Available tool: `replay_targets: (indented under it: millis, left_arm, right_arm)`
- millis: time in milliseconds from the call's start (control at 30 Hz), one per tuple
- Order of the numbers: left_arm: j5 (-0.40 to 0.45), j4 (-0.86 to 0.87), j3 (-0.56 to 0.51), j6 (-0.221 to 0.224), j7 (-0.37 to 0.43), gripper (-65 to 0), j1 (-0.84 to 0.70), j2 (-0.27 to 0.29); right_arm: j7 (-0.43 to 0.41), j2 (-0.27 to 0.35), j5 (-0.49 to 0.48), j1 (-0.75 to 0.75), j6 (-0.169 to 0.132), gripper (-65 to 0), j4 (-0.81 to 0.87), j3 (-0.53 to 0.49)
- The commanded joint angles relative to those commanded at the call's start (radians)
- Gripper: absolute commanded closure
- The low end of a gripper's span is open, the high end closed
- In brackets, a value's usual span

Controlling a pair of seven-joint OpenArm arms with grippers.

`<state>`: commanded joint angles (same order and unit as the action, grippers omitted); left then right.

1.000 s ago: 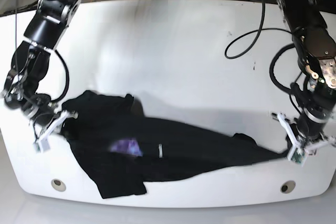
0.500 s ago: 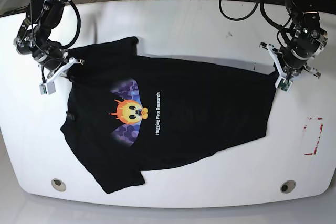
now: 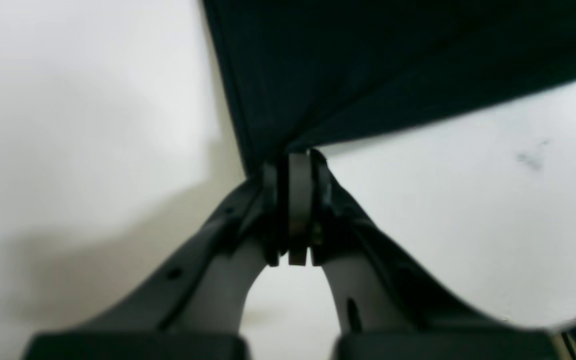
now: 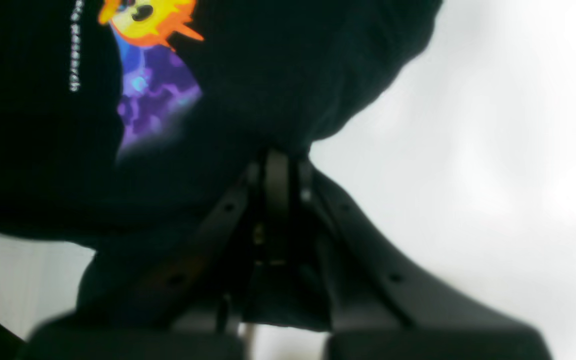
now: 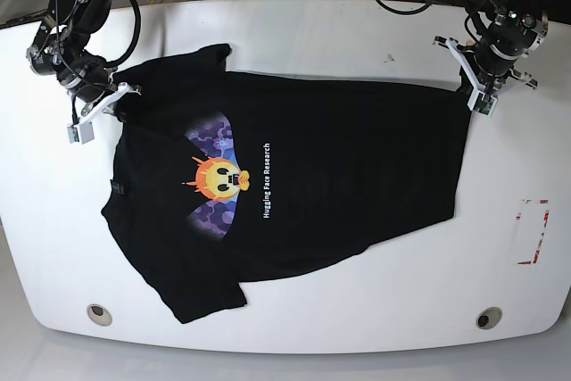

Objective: Fold the T-shirt properly

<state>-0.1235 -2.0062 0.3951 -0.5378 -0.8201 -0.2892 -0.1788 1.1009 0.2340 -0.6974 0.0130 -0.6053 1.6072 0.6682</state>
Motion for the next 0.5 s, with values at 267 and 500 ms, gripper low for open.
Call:
replay_targets:
  millis: [267,500]
  left_arm:
    - [0.003,0.003,0.0,0.002,-0.031,0.0,0.258,-0.008]
    - [0.003,0.006,-0.043,0.005,-0.19,0.0,0.557,-0.064]
  right_arm:
    - [0.003,0.051,0.005,-0.173,0.006,0.0,-0.002,-0.06]
    - [-0.002,0.115,0.008,-0.388,0.008,0.0,-0.003,-0.189]
